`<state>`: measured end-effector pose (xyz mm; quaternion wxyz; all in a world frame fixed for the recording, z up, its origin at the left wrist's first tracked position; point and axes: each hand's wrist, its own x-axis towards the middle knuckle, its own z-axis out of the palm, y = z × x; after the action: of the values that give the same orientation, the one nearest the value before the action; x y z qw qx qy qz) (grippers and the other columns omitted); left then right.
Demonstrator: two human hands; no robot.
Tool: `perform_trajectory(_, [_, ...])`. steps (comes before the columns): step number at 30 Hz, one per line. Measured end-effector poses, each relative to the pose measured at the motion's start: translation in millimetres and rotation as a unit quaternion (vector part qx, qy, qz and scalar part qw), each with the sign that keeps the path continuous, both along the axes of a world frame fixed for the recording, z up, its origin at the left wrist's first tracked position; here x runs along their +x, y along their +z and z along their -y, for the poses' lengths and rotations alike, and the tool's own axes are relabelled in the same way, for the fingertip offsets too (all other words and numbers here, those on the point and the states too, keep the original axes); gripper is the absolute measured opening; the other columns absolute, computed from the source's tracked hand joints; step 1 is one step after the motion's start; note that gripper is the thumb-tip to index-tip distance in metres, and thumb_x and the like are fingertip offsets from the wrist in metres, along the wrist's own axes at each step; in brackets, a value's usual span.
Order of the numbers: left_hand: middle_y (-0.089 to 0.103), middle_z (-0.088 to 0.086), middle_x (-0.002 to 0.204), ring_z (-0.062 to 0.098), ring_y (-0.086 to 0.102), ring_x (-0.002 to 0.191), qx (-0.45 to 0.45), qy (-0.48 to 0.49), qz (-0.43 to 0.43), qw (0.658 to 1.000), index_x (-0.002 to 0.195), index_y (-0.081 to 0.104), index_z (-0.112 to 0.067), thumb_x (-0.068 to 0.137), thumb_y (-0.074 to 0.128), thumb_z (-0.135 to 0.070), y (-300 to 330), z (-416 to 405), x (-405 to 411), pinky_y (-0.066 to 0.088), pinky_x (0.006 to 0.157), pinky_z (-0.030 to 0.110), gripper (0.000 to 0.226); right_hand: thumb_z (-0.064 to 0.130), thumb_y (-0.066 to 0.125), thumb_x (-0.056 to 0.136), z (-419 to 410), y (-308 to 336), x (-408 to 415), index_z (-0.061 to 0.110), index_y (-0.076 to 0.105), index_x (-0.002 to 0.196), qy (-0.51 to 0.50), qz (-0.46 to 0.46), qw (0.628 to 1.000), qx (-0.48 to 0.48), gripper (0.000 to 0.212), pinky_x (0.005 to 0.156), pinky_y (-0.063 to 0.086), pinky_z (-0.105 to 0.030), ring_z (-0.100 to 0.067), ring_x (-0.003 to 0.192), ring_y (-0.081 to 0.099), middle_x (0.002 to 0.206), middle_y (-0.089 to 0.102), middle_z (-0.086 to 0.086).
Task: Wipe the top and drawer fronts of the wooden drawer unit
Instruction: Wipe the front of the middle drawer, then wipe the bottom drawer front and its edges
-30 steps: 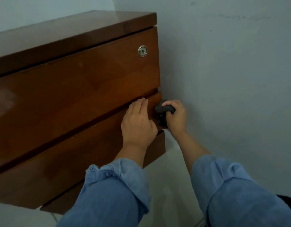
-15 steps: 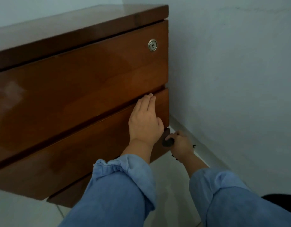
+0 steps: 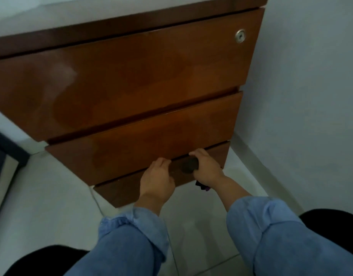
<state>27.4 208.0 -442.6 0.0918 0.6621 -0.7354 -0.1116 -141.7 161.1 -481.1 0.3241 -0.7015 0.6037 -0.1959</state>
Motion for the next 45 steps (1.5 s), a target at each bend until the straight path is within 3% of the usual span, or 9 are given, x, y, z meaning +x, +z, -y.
perform_trajectory(4, [0.030, 0.003, 0.151, 0.022, 0.034, 0.135, 0.071, 0.065, 0.005, 0.995, 0.148, 0.028, -0.014, 0.089, 0.052, -0.020, -19, -11, 43, 0.035, 0.108, 0.033, 0.064, 0.004, 0.058, 0.083, 1, -7, 32, 0.018, 0.035, 0.141, 0.040, -0.038, 0.998, 0.036, 0.064, 0.105, 0.041, -0.042, -0.029, 0.122, 0.045, 0.149, 0.026, 0.000])
perform_trajectory(8, [0.015, 0.006, 0.158, 0.023, 0.017, 0.145, 0.108, 0.087, 0.035, 0.990, 0.152, 0.011, -0.011, 0.090, 0.055, -0.027, -38, -12, 68, 0.015, 0.119, 0.037, 0.078, 0.006, 0.056, 0.086, 2, -19, 54, 0.020, 0.022, 0.148, 0.050, -0.074, 0.994, 0.063, 0.072, 0.108, 0.038, -0.038, -0.029, 0.132, 0.038, 0.158, 0.013, 0.002])
perform_trajectory(12, [0.009, 0.006, 0.160, 0.021, 0.010, 0.147, 0.094, 0.100, 0.092, 0.986, 0.152, 0.001, -0.011, 0.089, 0.051, -0.034, -53, -11, 78, 0.008, 0.120, 0.041, 0.083, 0.009, 0.054, 0.089, 2, -31, 57, 0.024, 0.005, 0.151, 0.056, -0.129, 0.988, 0.068, 0.081, 0.098, 0.044, -0.039, -0.034, 0.131, 0.037, 0.160, -0.003, 0.008])
perform_trajectory(15, [0.009, 0.006, 0.159, 0.021, 0.007, 0.147, 0.078, 0.100, 0.147, 0.981, 0.151, -0.002, -0.010, 0.088, 0.048, -0.038, -65, -11, 77, 0.002, 0.119, 0.047, 0.085, 0.007, 0.054, 0.087, 1, -37, 61, 0.025, -0.003, 0.151, 0.061, -0.178, 0.980, 0.069, 0.088, 0.077, 0.046, -0.036, -0.035, 0.113, 0.048, 0.159, -0.010, 0.008])
perform_trajectory(21, [0.012, 0.008, 0.156, 0.025, 0.008, 0.145, 0.040, 0.139, 0.123, 0.982, 0.151, 0.001, -0.010, 0.083, 0.054, -0.041, -80, -11, 69, 0.003, 0.119, 0.049, 0.091, 0.004, 0.056, 0.082, -7, -47, 74, 0.028, -0.009, 0.149, 0.024, -0.224, 0.972, 0.059, 0.097, 0.053, 0.038, -0.028, -0.026, 0.073, 0.051, 0.157, -0.019, 0.009])
perform_trajectory(30, [0.021, 0.009, 0.146, 0.026, 0.013, 0.141, 0.022, 0.190, 0.093, 0.977, 0.146, 0.019, -0.017, 0.073, 0.055, -0.052, -88, -5, 62, 0.022, 0.107, 0.048, 0.089, 0.013, 0.061, 0.080, -10, -43, 85, 0.028, -0.007, 0.150, -0.005, -0.233, 0.970, 0.073, 0.099, 0.060, 0.039, -0.029, -0.024, 0.076, 0.047, 0.157, -0.020, 0.011])
perform_trajectory(36, [0.025, 0.009, 0.142, 0.025, 0.020, 0.138, 0.011, 0.195, 0.101, 0.975, 0.145, 0.023, -0.017, 0.073, 0.051, -0.058, -89, -3, 60, 0.024, 0.102, 0.048, 0.087, 0.020, 0.063, 0.080, -8, -35, 81, 0.026, -0.004, 0.151, 0.014, -0.261, 0.963, 0.067, 0.097, 0.060, 0.039, -0.029, -0.024, 0.074, 0.047, 0.158, -0.015, 0.012])
perform_trajectory(41, [0.021, 0.009, 0.147, 0.025, 0.015, 0.141, 0.013, 0.195, 0.102, 0.975, 0.148, 0.019, -0.015, 0.075, 0.050, -0.057, -91, -5, 59, 0.023, 0.105, 0.048, 0.090, 0.022, 0.062, 0.082, -11, -34, 80, 0.025, -0.003, 0.151, 0.012, -0.245, 0.968, 0.059, 0.095, 0.064, 0.040, -0.030, -0.030, 0.089, 0.058, 0.159, -0.013, 0.011])
perform_trajectory(45, [0.013, 0.009, 0.156, 0.025, 0.004, 0.146, 0.013, 0.187, 0.088, 0.978, 0.151, 0.007, -0.011, 0.078, 0.050, -0.050, -95, -9, 57, 0.014, 0.115, 0.051, 0.093, 0.013, 0.060, 0.079, -20, -43, 81, 0.026, -0.015, 0.149, 0.018, -0.228, 0.972, 0.051, 0.103, 0.055, 0.038, -0.030, -0.028, 0.067, 0.054, 0.155, -0.027, 0.012])
